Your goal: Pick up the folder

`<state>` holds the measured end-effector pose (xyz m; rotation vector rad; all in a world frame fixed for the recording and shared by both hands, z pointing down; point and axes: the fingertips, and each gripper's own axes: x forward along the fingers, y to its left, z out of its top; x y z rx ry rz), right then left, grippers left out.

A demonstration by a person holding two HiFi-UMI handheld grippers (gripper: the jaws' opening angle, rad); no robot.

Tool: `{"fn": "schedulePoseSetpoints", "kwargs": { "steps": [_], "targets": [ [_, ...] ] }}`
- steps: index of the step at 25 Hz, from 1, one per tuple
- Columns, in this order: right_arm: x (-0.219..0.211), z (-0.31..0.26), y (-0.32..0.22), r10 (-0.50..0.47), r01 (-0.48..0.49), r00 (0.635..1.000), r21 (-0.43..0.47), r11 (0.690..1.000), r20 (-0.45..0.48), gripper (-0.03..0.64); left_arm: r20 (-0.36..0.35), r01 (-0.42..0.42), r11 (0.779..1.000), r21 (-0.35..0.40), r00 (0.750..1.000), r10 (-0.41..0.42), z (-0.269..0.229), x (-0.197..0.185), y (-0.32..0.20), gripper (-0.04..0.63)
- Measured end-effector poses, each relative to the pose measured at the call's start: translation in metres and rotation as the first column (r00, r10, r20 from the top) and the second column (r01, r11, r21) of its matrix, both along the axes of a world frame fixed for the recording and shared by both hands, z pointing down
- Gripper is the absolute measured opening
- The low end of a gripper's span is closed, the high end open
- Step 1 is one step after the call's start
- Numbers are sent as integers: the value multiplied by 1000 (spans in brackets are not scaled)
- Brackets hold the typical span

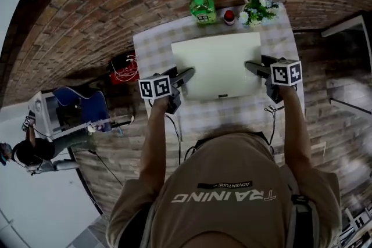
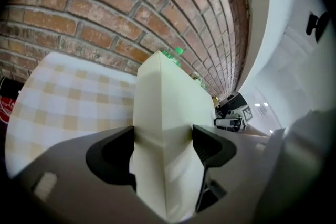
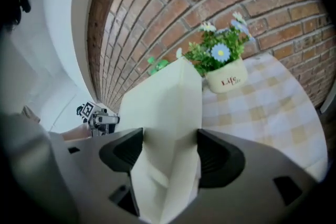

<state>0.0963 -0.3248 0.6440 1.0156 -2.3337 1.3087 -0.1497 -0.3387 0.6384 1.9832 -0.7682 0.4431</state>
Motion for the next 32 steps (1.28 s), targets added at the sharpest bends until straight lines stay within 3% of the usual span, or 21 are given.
{"fn": "schedulePoseSetpoints", "kwargs": {
  "steps": [5,12,18,23,32],
  "targets": [
    [-6,-79,-7,32,-30,999,227,973,-8,295,2,18,978,209,1000,-19,-72,-10,-9,331],
    [-9,-196,-12,71,-47,997,480,876,-32,295,-84,59,919,389,996,-28,-171,-15,-13,331],
    [-11,-287,-36,42,-12,999,663,748,-30,295,-109,86,837,540,994,-32,-254,-18,-32,331],
    [-16,-349,-44,21,20,999,768,640,-44,295,-106,94,754,650,994,-32,-312,-22,-39,333],
    [-28,-434,-36,12,43,998,872,487,-56,295,-91,88,634,769,995,-28,-395,-34,-31,331]
  ]
}}
